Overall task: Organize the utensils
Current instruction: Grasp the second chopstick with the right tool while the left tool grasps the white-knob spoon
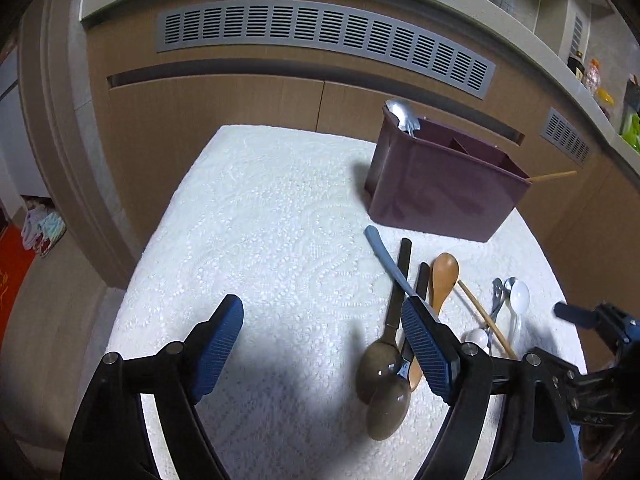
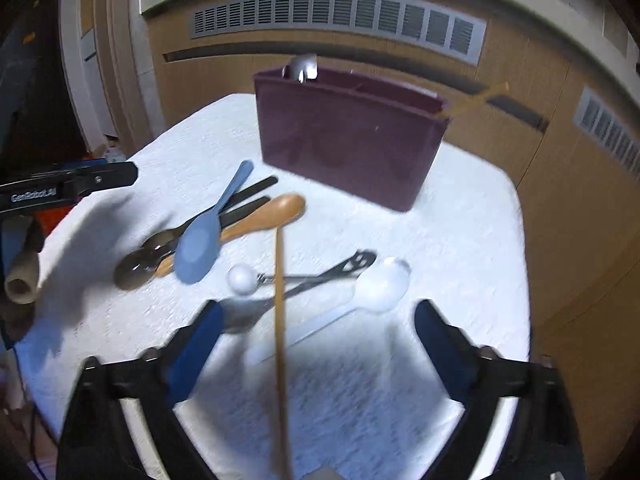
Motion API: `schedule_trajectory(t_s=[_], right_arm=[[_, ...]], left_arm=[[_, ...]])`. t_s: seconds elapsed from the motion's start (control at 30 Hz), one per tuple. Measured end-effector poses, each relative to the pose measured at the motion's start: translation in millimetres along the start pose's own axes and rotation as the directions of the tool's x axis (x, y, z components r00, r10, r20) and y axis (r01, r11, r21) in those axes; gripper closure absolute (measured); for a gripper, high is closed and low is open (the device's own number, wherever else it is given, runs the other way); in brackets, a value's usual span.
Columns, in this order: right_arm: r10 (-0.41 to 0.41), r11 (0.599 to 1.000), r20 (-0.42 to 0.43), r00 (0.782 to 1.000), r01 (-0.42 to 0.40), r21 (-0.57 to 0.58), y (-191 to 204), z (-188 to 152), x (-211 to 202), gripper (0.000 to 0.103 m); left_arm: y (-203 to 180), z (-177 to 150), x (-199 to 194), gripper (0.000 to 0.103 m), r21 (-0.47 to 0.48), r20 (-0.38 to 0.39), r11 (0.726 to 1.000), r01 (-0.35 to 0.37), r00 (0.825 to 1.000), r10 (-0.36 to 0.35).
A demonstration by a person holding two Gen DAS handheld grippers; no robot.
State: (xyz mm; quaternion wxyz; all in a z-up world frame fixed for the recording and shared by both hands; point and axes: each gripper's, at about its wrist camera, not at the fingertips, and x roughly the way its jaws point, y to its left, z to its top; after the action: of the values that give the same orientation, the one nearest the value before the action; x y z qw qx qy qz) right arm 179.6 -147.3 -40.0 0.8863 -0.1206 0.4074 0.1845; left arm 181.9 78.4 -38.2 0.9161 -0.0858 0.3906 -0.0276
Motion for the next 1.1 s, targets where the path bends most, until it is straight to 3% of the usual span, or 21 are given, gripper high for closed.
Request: schedule_trajectory(t_s=[0.07,0.1,0.3,0.47,0.57,0.63,0.73,0.8,0.87,1.1], right_arm=[[0.022,1.0,-0.047,0.999,-0.022,-0.007,2.2,-2.0,6.0,0.065],[0.039,0.999,-0.07,0.997,-0.039,-0.004,3.0,-2.4,10.2,0.068],[0.058,0.998,-0.083,0.995,-0.057,0.016,8.1,0.4,25.2,0.08],[0.095,0.995,-0.092,0.991,-0.095,0.014,13.3,5.0,33.5,0.081],[0.1,0.995,-0.112,0.989,-0.099,0.018,13.1,1.9,39.2,0.097],[0.098,0.995,-0.103,0.99,-0.095,0.04,6.9,0.2,35.0,0.098],[0.103,0.99,-0.067,0.992,-0.096,0.106,-12.7,-3.3,19.2,0.098],[0.099,0.983,-0.044,0.994,-0.091,0.16,-28.2,-7.4,8.6,0.098],[0.094,0.976,-0.03,0.995,-0.086,0.202,-40.2,-11.9,1.4,0.098],[0.097,0.958,-0.004,0.995,-0.092,0.272,-56.3,-29.0,-8.2,0.098]], left_arm=[[-3.3,-0.9,5.1,0.021,0.0,-0.015,1.0,0.013,1.0,-0.013],[-4.7,-1.4,7.5,0.021,-0.001,-0.024,1.0,0.019,1.0,-0.019],[-16.0,-5.3,15.3,0.021,0.027,-0.059,0.999,0.022,0.998,-0.02],[-22.8,-6.2,15.0,0.021,0.042,-0.065,0.999,0.028,0.998,-0.026],[-31.8,-7.1,13.4,0.021,0.071,-0.06,0.996,0.054,0.997,-0.049],[-46.2,-8.9,11.4,0.022,0.129,-0.054,0.986,0.104,0.994,-0.098],[-74.1,-14.5,10.7,0.025,0.246,-0.052,0.946,0.213,0.977,-0.207],[-93.6,-18.9,15.7,0.053,0.327,-0.085,0.909,0.259,0.966,-0.245],[-107.6,-19.7,27.0,0.062,0.377,-0.132,0.882,0.281,0.959,-0.25],[-133.2,-18.8,60.3,0.062,0.444,-0.216,0.858,0.26,0.96,-0.179]])
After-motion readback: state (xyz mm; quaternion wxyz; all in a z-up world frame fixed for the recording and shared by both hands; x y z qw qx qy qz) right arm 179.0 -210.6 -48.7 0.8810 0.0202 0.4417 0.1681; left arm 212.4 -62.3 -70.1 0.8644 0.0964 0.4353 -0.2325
